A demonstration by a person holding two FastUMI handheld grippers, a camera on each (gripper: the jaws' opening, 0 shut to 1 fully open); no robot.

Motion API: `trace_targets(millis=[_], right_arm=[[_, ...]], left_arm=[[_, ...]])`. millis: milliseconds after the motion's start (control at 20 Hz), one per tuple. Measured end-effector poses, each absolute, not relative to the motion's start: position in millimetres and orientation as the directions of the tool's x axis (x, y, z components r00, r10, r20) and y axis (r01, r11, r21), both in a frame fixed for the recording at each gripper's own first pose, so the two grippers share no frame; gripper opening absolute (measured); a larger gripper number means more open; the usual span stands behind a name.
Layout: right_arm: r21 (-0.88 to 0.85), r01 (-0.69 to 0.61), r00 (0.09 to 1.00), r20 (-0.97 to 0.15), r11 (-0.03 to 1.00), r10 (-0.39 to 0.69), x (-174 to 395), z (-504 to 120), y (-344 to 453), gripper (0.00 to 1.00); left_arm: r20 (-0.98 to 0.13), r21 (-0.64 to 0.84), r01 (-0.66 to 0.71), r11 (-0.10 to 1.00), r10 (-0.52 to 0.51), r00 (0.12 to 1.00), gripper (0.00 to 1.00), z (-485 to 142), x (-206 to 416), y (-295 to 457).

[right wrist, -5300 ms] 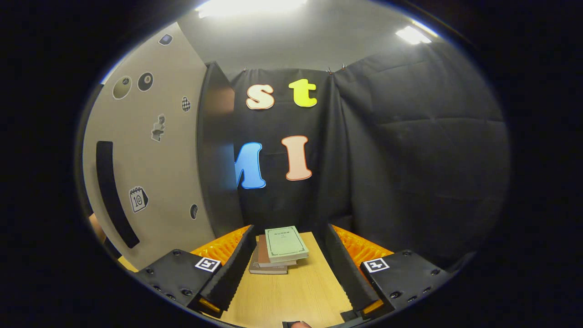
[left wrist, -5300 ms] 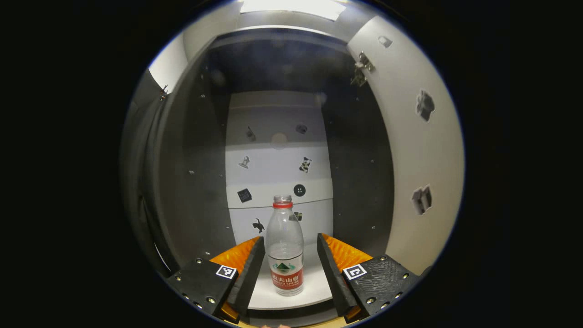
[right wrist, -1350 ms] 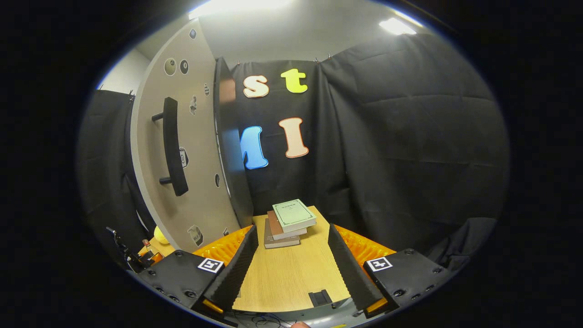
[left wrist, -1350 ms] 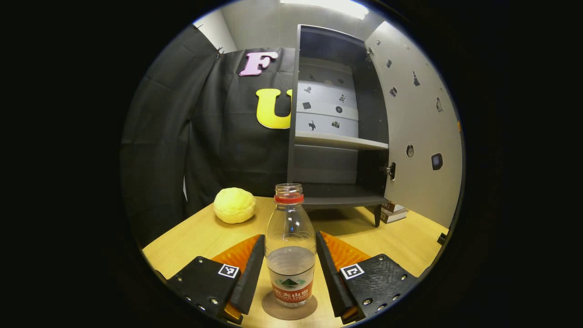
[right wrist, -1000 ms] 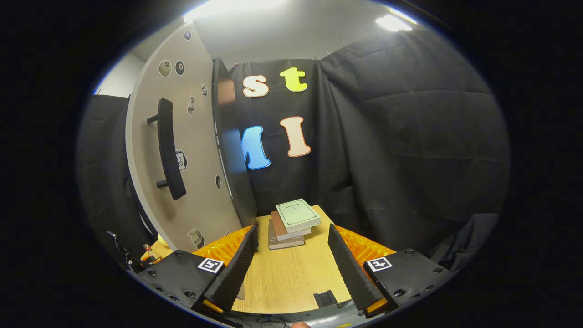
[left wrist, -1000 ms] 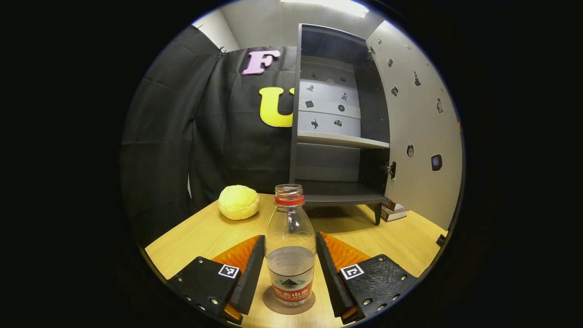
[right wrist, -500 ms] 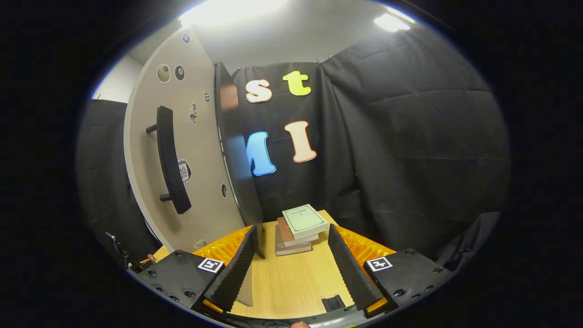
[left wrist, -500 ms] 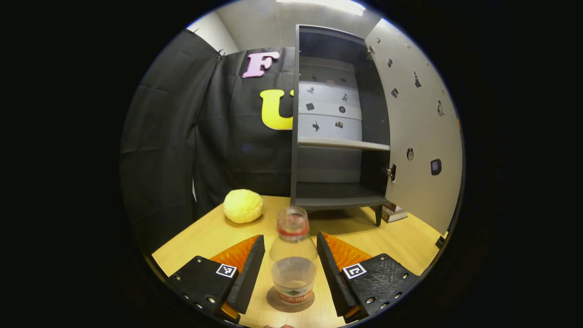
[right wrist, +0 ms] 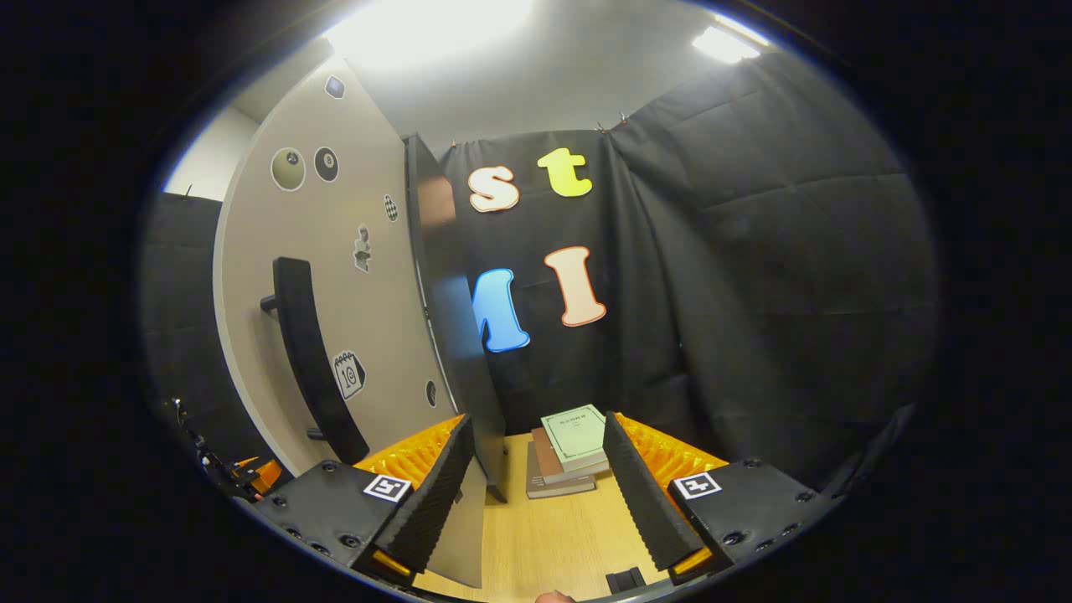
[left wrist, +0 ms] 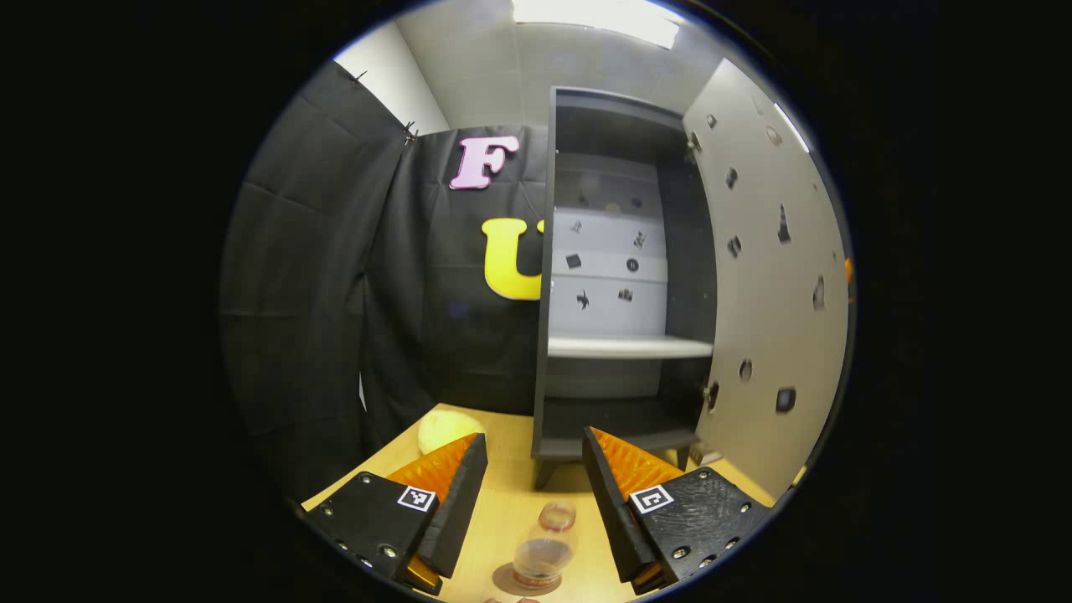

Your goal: Open the cabinet door with the right hand, grasp the bottle in the cabinet with the left hand and place it on the coaster, then close the cabinet door with the right hand.

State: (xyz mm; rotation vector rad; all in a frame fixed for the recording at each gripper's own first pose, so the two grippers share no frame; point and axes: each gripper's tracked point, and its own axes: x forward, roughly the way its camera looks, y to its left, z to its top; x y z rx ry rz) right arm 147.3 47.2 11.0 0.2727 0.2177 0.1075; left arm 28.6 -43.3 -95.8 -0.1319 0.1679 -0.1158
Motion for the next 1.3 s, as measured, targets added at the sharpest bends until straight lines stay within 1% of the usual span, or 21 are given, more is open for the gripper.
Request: trace_targets(millis=[50,100,150,350,400,450,500,550,600,650,700,800,850,900,950,1000,1300], right_arm=[[0.273,-0.103,0.968,-0.195,0.956,0.16,153,14,53,0.98],[0.265,-0.134,0.963,-0.192,0.955,0.189,159,16,60,0.98],[0.255,-0.166,0.958,-0.187,0.953,0.217,164,19,66,0.98],[0.223,-0.3,0.92,-0.188,0.928,0.343,174,22,99,0.98],[0.208,-0.31,0.918,-0.19,0.928,0.349,176,24,101,0.98],[0.198,-0.316,0.917,-0.188,0.928,0.352,177,26,102,0.95],[0.194,-0.325,0.915,-0.181,0.926,0.36,179,29,105,0.9],[0.189,-0.335,0.913,-0.178,0.923,0.367,179,31,109,0.96],[0.182,-0.346,0.908,-0.184,0.92,0.377,179,30,114,0.9],[0.173,-0.356,0.903,-0.187,0.918,0.386,180,31,120,0.9],[0.163,-0.366,0.901,-0.186,0.916,0.392,179,32,125,0.96],[0.139,-0.374,0.901,-0.182,0.917,0.395,170,38,141,0.96],[0.132,-0.372,0.902,-0.185,0.919,0.391,166,39,149,0.9],[0.124,-0.372,0.902,-0.186,0.92,0.39,162,40,158,0.9],[0.115,-0.375,0.901,-0.188,0.92,0.391,161,41,166,0.9],[0.113,-0.378,0.9,-0.189,0.919,0.394,163,41,174,0.9],[0.132,-0.375,0.9,-0.186,0.918,0.395,166,43,214,0.9]], left_arm=[[-0.155,-0.139,0.095,0.986,-0.116,0.981,0.66,-83,33,-42],[-0.149,-0.133,0.089,0.987,-0.108,0.983,0.64,-71,36,-41],[-0.141,-0.122,0.078,0.99,-0.095,0.985,0.66,-60,39,-39],[-0.098,-0.077,0.029,0.997,-0.037,0.995,0.66,-24,45,-29],[-0.089,-0.072,0.02,0.997,-0.026,0.996,0.66,-19,44,-27],[-0.081,-0.071,0.013,0.997,-0.019,0.997,0.66,-16,42,-27],[-0.072,-0.072,0.009,0.997,-0.014,0.997,0.64,-13,40,-25],[-0.065,-0.074,0.009,0.997,-0.014,0.998,0.66,-11,40,-25],[-0.061,-0.074,0.009,0.997,-0.014,0.998,0.66,-10,41,-24],[-0.057,-0.073,0.011,0.997,-0.015,0.998,0.66,-9,43,-21],[-0.052,-0.071,0.015,0.997,-0.018,0.998,0.66,-9,44,-18],[-0.037,-0.07,0.035,0.997,-0.038,0.999,0.66,-6,49,-13],[-0.041,-0.065,0.04,0.997,-0.043,0.998,0.66,-5,53,-9],[-0.042,-0.065,0.044,0.997,-0.047,0.998,0.66,-8,55,-2],[-0.038,-0.07,0.049,0.996,-0.052,0.998,0.68,-8,59,3],[-0.036,-0.077,0.052,0.996,-0.055,0.998,0.66,-8,61,9],[-0.03,-0.106,0.059,0.993,-0.062,0.998,0.66,-10,64,44]])
